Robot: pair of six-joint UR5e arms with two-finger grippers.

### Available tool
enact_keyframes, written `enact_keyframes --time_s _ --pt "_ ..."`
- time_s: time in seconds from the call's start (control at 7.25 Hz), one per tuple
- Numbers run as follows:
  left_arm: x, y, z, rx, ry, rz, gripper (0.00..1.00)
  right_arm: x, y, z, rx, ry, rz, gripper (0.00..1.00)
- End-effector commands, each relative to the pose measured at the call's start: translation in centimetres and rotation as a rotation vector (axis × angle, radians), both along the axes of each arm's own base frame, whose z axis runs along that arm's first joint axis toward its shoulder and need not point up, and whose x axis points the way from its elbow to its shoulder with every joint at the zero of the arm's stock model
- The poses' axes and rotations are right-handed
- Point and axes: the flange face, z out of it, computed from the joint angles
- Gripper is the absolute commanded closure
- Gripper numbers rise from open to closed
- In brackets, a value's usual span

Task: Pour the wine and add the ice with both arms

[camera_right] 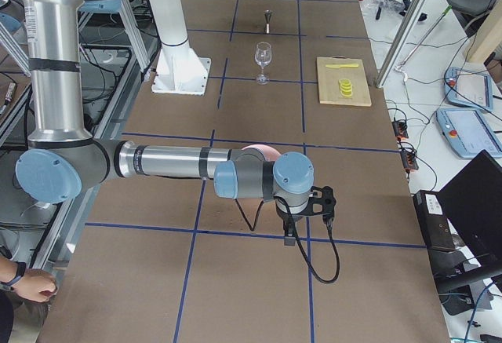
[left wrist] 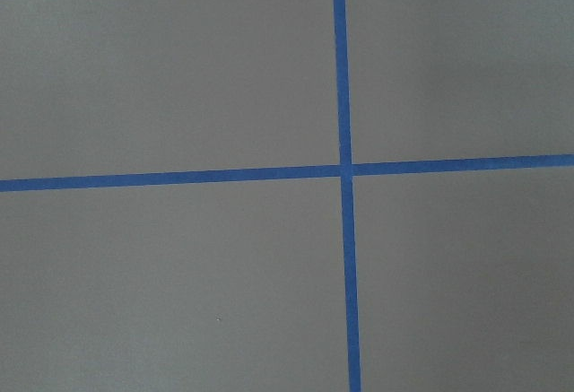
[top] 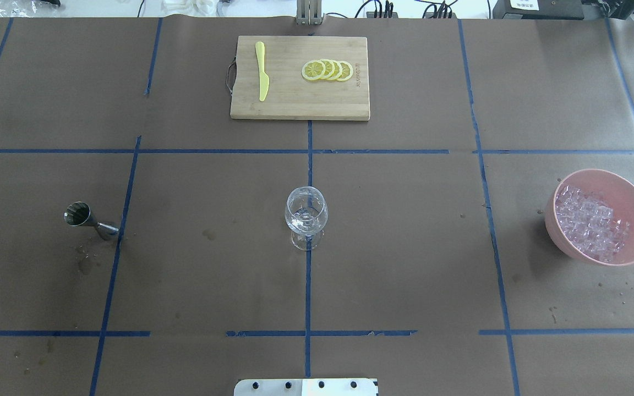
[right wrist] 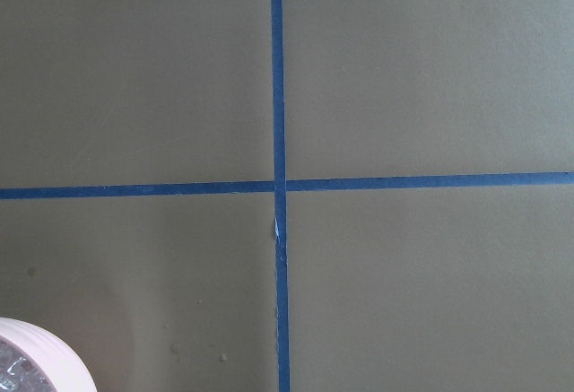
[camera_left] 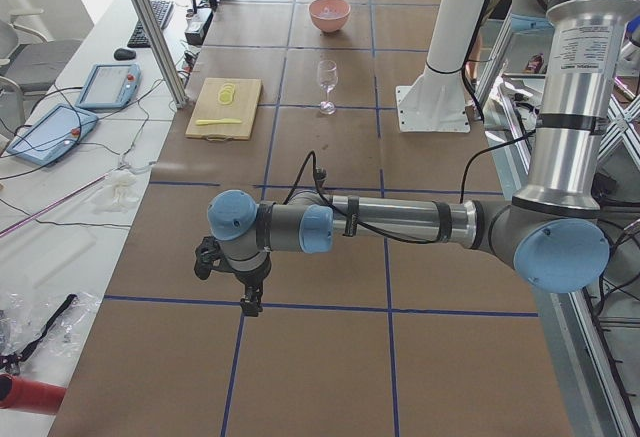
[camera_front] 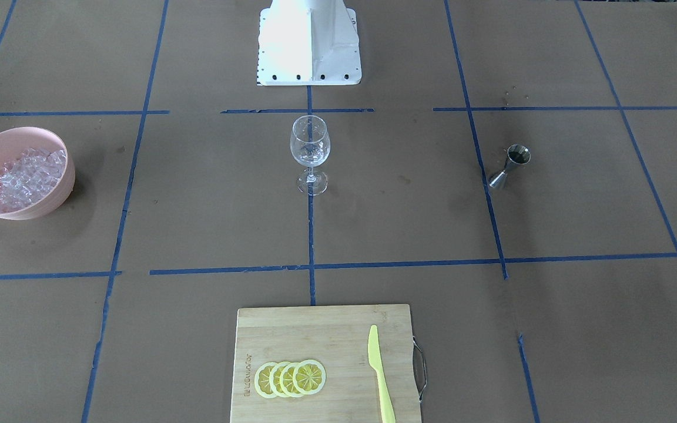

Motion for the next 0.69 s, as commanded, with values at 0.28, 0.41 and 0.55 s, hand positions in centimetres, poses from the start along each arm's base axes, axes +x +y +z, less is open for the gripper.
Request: enact_keyframes --time_s 0.28,0.41,0.55 --pt "5.0 -1.4 -10.5 0.238 0.068 0.051 0.00 -0.1 0.0 0.0 0.002 0.003 -0.001 0.00" --pt "7.9 -1.3 -17.6 0.283 0.089 0.015 0.00 -0.1 0.1 0.1 0.000 0.000 -0.001 0.00" --pt "11.3 0.2 -22.5 0.272 0.130 -0.015 0.00 -0.1 0.1 0.2 -0.002 0.001 -0.001 0.00"
